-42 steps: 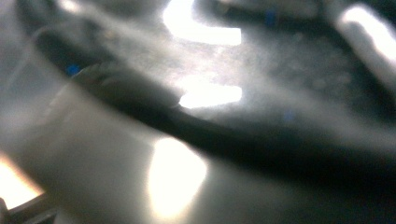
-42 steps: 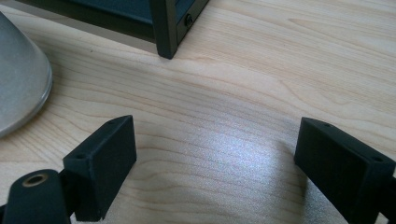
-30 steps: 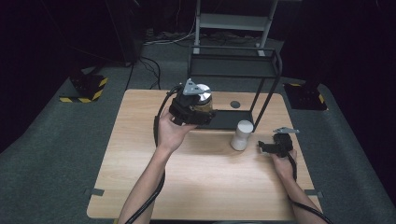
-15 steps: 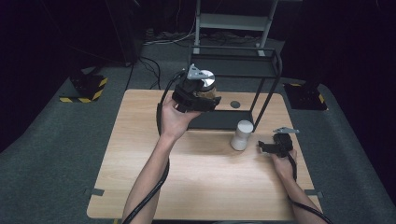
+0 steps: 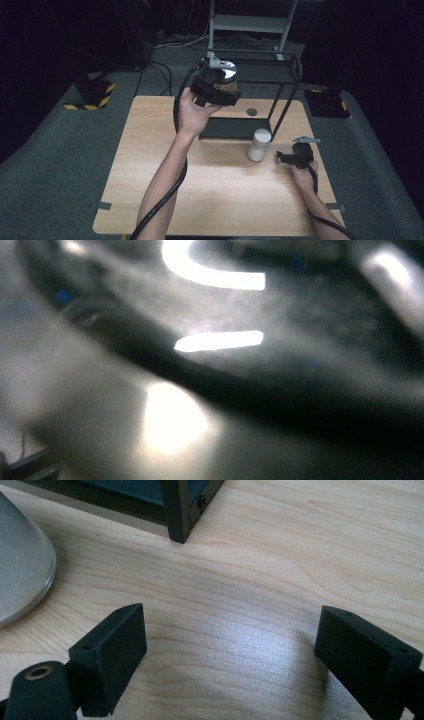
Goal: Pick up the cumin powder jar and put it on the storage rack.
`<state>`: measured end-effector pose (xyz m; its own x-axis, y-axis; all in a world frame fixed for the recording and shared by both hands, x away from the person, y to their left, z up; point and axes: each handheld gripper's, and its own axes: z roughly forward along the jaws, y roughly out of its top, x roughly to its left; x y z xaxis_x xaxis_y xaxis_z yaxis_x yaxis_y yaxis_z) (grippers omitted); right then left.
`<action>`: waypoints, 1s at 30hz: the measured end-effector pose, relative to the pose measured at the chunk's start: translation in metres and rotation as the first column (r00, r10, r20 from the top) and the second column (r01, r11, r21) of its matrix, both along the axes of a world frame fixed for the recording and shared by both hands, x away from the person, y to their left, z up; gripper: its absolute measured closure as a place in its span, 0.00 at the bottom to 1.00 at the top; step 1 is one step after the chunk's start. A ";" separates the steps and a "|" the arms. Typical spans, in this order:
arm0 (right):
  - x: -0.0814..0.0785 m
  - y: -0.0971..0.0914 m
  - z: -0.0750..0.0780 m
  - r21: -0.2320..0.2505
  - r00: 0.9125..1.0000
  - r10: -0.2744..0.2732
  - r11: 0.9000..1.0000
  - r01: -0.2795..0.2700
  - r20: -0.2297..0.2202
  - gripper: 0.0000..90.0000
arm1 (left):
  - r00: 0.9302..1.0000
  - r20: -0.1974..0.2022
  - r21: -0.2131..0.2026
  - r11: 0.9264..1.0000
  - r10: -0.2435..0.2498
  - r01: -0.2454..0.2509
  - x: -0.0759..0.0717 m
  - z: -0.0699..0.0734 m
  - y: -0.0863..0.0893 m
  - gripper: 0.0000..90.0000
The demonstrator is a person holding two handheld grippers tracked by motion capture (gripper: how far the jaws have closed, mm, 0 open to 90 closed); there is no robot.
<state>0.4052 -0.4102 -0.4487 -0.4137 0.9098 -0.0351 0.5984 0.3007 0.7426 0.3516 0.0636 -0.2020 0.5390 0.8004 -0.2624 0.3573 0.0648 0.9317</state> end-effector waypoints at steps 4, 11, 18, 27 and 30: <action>0.000 0.000 0.000 0.000 1.000 0.000 1.000 0.000 0.000 0.14 | 1.000 0.000 0.005 1.000 0.008 -0.008 0.004 0.005 -0.004 0.34; 0.000 0.000 0.000 0.000 1.000 0.001 1.000 -0.001 0.001 0.14 | 1.000 0.002 0.018 1.000 0.004 -0.005 0.013 0.011 -0.013 0.34; 0.000 0.000 0.000 0.000 1.000 0.001 1.000 -0.001 0.001 0.15 | 0.990 -0.053 0.394 0.908 -0.132 0.142 0.044 0.054 -0.006 0.34; 0.000 0.000 0.000 -0.001 1.000 0.006 1.000 -0.006 0.003 0.15 | 0.995 -0.075 0.410 0.907 -0.073 0.097 0.066 0.060 -0.022 0.35; 0.000 0.000 0.000 0.000 1.000 0.007 1.000 -0.007 0.002 0.15 | 0.996 -0.075 0.405 0.911 -0.052 0.078 0.071 0.063 -0.025 0.34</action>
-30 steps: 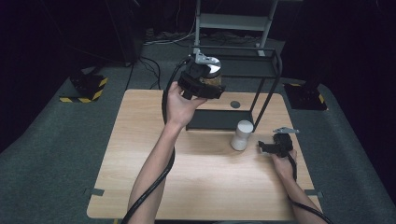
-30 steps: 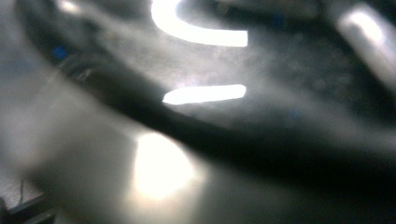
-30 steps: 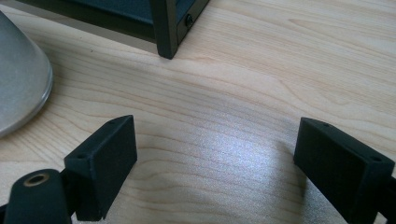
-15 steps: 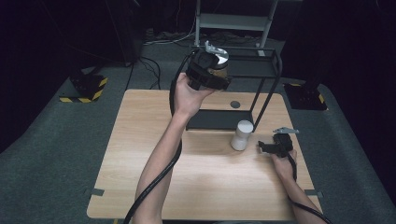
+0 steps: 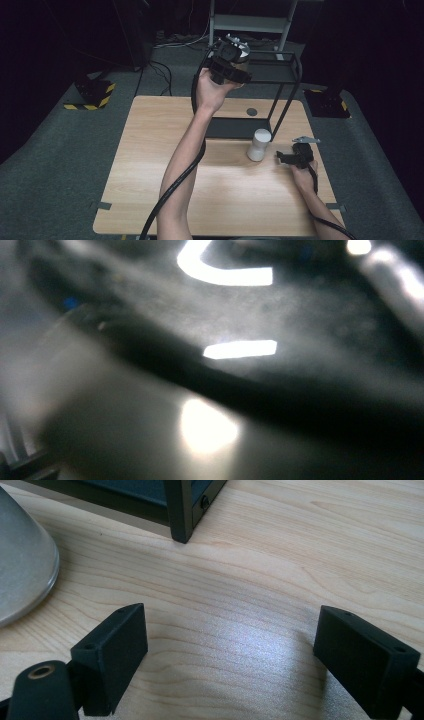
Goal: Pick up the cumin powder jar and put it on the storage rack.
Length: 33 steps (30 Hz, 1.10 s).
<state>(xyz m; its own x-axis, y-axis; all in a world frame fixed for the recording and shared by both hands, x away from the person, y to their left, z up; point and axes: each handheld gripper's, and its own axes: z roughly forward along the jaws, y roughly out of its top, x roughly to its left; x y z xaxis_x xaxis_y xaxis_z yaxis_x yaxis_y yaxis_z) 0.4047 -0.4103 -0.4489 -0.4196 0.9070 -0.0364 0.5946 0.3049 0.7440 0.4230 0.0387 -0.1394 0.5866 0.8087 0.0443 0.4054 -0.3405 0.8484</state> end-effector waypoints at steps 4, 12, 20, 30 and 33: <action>0.000 0.000 0.000 -0.001 1.000 0.002 1.000 -0.002 0.001 0.15 | 0.999 0.001 0.011 0.999 0.032 -0.032 0.007 0.002 -0.007 0.34; 0.000 -0.001 0.000 -0.001 1.000 0.005 1.000 -0.005 0.001 0.15 | 0.998 -0.001 0.060 0.996 0.063 -0.063 0.019 -0.001 -0.023 0.34; 0.000 -0.001 0.000 -0.002 1.000 0.007 1.000 -0.006 0.001 0.15 | 0.996 -0.016 0.057 0.994 0.090 -0.089 0.030 -0.001 -0.027 0.34; 0.000 0.000 0.000 -0.004 1.000 0.007 1.000 -0.007 0.003 0.15 | 0.990 -0.051 0.040 0.991 0.130 -0.128 0.047 -0.007 -0.027 0.34; 0.000 0.000 0.000 -0.003 1.000 0.007 1.000 -0.007 0.002 0.15 | 0.987 -0.068 0.017 0.990 0.144 -0.143 0.052 -0.010 -0.026 0.34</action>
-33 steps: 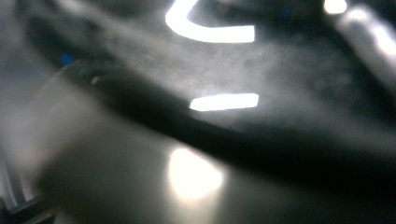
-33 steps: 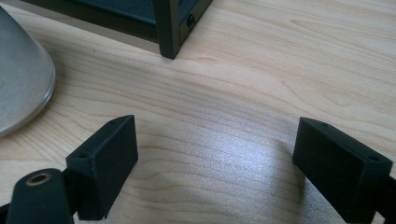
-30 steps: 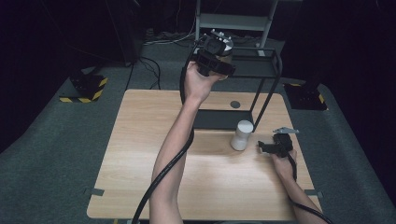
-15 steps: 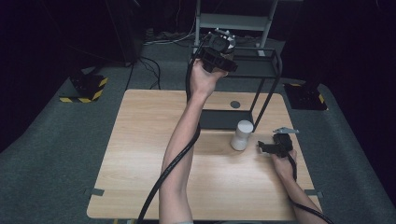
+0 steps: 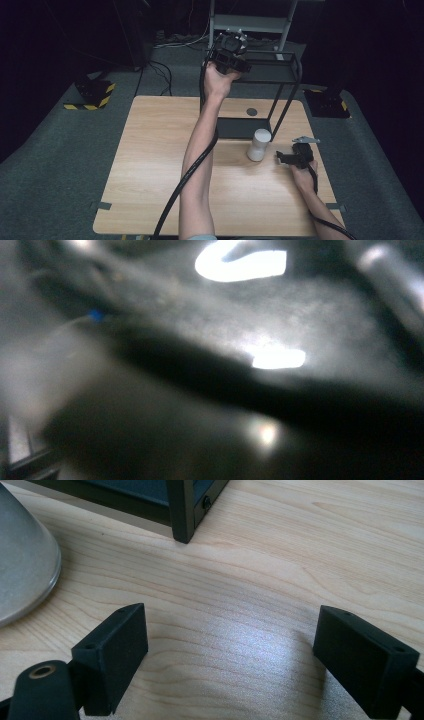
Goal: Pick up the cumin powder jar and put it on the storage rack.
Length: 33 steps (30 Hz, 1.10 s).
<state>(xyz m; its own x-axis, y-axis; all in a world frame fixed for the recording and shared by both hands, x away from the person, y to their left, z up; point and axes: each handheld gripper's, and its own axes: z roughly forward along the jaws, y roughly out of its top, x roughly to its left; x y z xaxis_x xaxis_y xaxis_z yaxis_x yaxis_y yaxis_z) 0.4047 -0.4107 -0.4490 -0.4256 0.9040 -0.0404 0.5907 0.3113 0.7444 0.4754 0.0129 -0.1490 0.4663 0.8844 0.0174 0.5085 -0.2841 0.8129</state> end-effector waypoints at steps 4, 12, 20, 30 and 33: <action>0.000 0.000 0.000 0.001 1.000 -0.001 1.000 0.001 -0.001 0.15 | 1.000 -0.005 -0.003 1.000 0.001 -0.001 0.003 -0.004 0.000 0.34; 0.000 0.000 0.000 0.001 1.000 -0.001 1.000 0.001 -0.001 0.15 | 1.000 0.006 -0.020 1.000 -0.008 0.008 0.005 -0.008 0.003 0.34; 0.000 0.000 0.000 0.002 1.000 -0.002 1.000 0.002 -0.002 0.15 | 1.000 0.015 -0.035 0.999 -0.016 0.017 0.005 -0.010 0.004 0.30; 0.000 0.000 0.000 0.002 1.000 -0.002 1.000 0.002 -0.001 0.15 | 0.996 0.088 -0.032 0.999 -0.008 0.011 -0.025 -0.009 0.010 0.08; 0.000 0.000 0.000 0.002 1.000 -0.003 1.000 0.003 -0.002 0.15 | 0.993 0.118 -0.039 0.999 -0.001 0.006 -0.040 -0.010 0.016 0.07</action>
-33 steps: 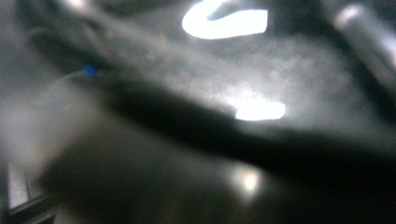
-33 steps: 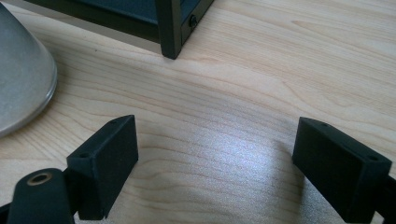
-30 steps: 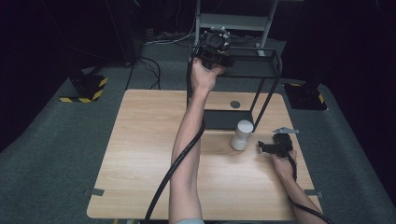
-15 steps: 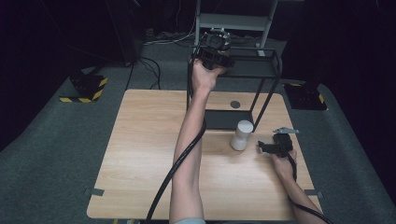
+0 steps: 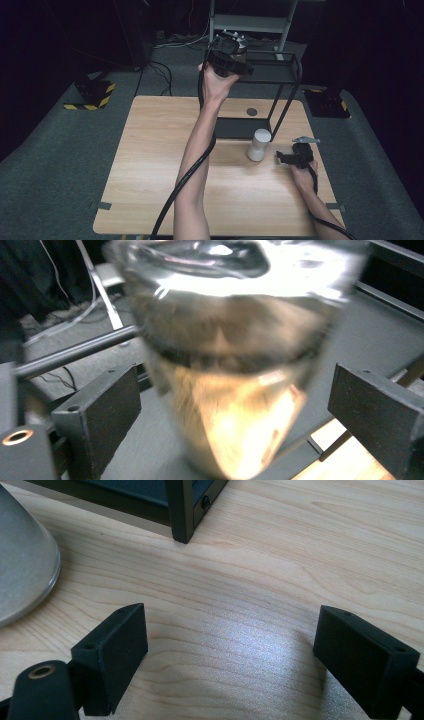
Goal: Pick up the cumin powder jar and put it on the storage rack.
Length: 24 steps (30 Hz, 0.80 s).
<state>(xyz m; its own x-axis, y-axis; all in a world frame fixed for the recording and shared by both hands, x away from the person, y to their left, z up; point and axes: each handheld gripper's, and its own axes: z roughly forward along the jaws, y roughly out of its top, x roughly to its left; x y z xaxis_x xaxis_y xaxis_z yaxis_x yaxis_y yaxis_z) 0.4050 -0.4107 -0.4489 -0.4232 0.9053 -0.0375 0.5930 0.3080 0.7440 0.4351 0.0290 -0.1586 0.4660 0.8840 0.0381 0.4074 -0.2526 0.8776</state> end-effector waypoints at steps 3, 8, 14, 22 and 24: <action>0.000 0.000 0.000 0.000 1.000 -0.001 1.000 0.001 -0.001 0.15 | 1.000 0.013 -0.014 1.000 0.001 -0.001 -0.013 -0.002 0.011 0.07; 0.000 0.000 0.000 0.002 1.000 -0.002 1.000 0.002 -0.001 0.15 | 1.000 0.006 0.005 1.000 0.002 -0.002 -0.023 -0.003 0.019 0.07; 0.000 0.000 0.000 0.001 1.000 -0.001 1.000 0.001 0.001 0.15 | 1.000 0.005 0.003 1.000 -0.022 0.022 -0.042 -0.011 0.034 0.06; 0.000 0.000 0.000 0.001 1.000 -0.002 1.000 0.002 -0.002 0.15 | 0.998 0.023 0.003 0.999 -0.052 0.052 -0.062 -0.034 0.046 0.06; 0.000 0.000 0.000 0.002 1.000 -0.002 1.000 0.002 -0.002 0.15 | 0.998 0.024 0.002 0.998 -0.056 0.056 -0.064 -0.038 0.047 0.06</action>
<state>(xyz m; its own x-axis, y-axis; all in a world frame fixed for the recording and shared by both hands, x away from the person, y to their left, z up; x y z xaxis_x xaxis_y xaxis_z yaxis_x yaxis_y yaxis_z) 0.4052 -0.4107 -0.4488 -0.4212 0.9063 -0.0352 0.5953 0.3055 0.7431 0.3710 0.0758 -0.1969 0.5137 0.8564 0.0509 0.3716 -0.2756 0.8866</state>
